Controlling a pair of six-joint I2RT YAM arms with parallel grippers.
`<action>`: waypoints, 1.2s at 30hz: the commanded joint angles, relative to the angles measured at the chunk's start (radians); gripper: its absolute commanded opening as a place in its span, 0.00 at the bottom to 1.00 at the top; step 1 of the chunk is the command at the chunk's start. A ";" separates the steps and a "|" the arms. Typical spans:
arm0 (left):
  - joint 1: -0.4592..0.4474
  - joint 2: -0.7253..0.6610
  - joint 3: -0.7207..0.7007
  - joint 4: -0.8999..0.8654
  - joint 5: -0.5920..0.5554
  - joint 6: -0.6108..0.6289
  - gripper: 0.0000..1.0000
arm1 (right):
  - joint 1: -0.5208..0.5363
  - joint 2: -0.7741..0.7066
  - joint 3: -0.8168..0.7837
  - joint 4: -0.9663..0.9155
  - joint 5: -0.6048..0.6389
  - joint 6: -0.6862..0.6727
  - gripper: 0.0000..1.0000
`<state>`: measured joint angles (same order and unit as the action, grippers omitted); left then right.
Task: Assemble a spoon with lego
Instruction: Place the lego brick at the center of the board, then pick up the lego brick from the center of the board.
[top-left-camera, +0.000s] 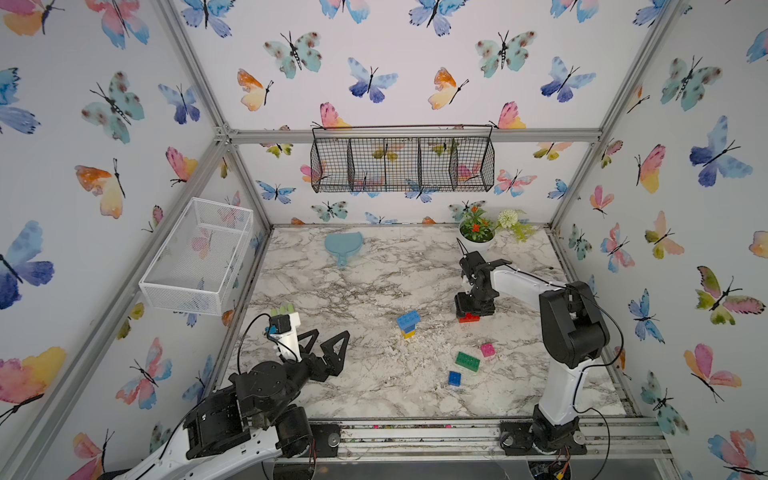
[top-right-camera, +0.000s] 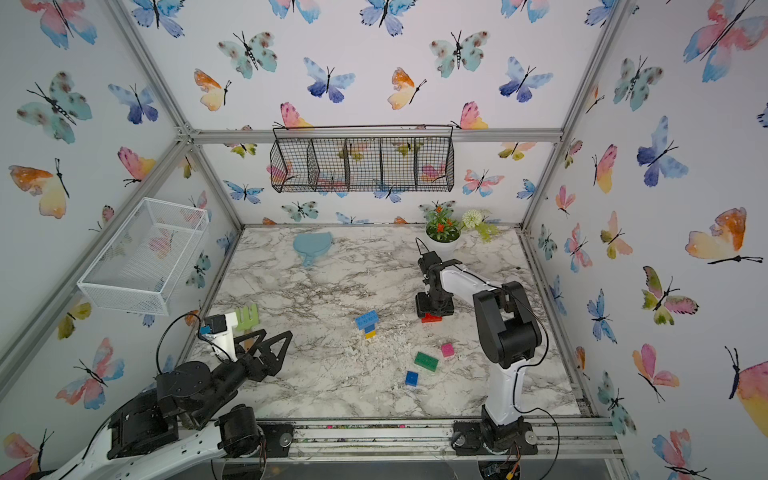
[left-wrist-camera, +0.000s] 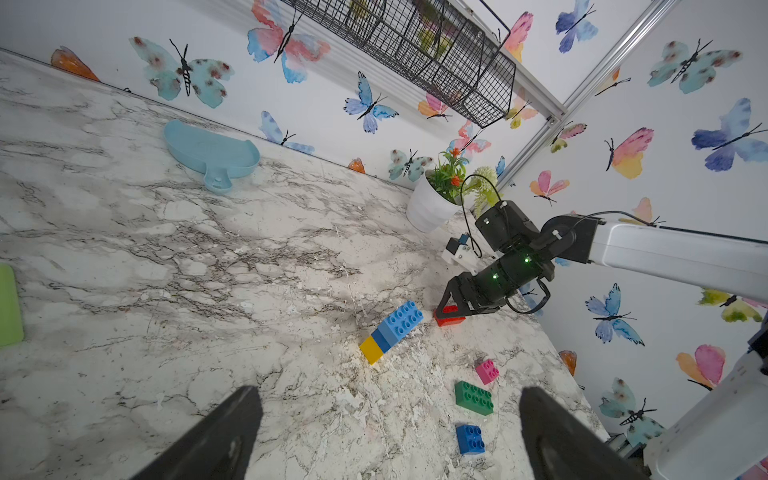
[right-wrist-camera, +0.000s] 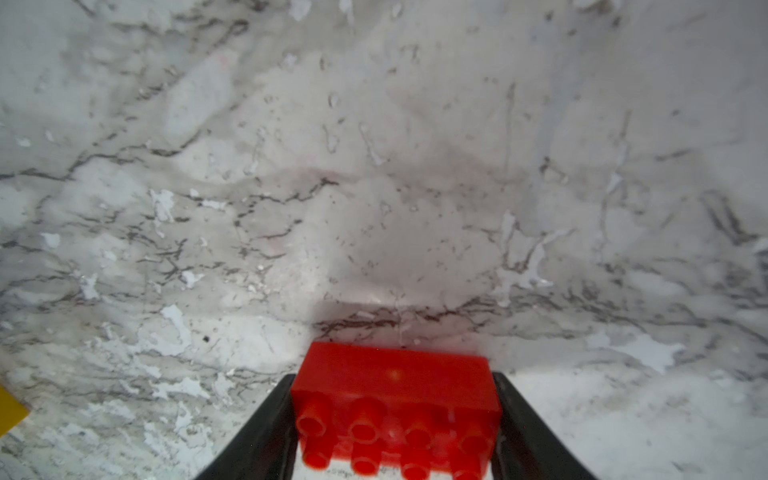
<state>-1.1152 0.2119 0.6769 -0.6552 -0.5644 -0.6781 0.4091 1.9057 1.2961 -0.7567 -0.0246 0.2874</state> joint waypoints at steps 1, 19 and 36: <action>-0.008 0.004 -0.004 0.003 -0.020 0.005 0.98 | 0.002 -0.053 -0.019 0.019 0.031 0.026 0.62; -0.008 0.015 -0.006 0.005 -0.020 0.009 0.98 | 0.004 -0.071 -0.051 0.037 0.029 0.053 0.89; -0.008 0.012 -0.007 0.009 -0.021 0.013 0.98 | 0.042 -0.155 -0.181 0.166 0.048 0.294 0.75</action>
<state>-1.1206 0.2199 0.6769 -0.6548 -0.5644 -0.6777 0.4408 1.7538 1.1133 -0.6224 0.0044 0.5388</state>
